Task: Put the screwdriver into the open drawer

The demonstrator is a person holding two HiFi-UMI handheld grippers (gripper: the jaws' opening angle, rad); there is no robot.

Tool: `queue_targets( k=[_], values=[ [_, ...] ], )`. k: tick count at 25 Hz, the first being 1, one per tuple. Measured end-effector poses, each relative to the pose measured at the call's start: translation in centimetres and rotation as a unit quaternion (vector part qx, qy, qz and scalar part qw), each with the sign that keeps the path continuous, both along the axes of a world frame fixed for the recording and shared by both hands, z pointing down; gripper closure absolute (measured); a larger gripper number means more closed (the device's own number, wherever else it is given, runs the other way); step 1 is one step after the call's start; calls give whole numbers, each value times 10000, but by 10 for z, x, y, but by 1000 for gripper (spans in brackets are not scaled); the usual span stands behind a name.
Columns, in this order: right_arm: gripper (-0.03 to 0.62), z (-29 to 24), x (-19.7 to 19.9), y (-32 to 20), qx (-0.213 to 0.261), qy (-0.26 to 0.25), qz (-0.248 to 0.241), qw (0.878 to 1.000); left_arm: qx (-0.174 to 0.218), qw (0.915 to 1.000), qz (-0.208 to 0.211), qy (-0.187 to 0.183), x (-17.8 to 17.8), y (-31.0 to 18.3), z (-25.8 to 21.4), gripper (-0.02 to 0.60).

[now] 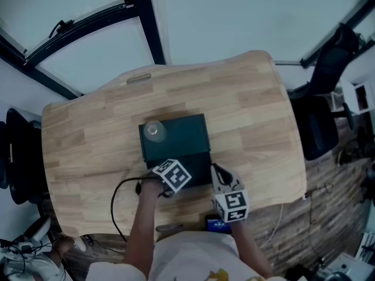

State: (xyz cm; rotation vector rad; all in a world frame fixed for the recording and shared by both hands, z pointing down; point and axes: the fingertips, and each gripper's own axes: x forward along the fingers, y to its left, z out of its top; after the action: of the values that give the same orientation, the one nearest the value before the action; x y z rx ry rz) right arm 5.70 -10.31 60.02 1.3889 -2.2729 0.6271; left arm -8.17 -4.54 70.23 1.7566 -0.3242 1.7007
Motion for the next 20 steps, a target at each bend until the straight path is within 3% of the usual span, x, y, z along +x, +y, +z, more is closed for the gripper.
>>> queue_targets(
  k=[20],
  values=[
    [595, 3, 3, 2, -71, -5, 49, 10000, -214, 9996, -134, -116, 1, -1, 3, 511]
  ],
)
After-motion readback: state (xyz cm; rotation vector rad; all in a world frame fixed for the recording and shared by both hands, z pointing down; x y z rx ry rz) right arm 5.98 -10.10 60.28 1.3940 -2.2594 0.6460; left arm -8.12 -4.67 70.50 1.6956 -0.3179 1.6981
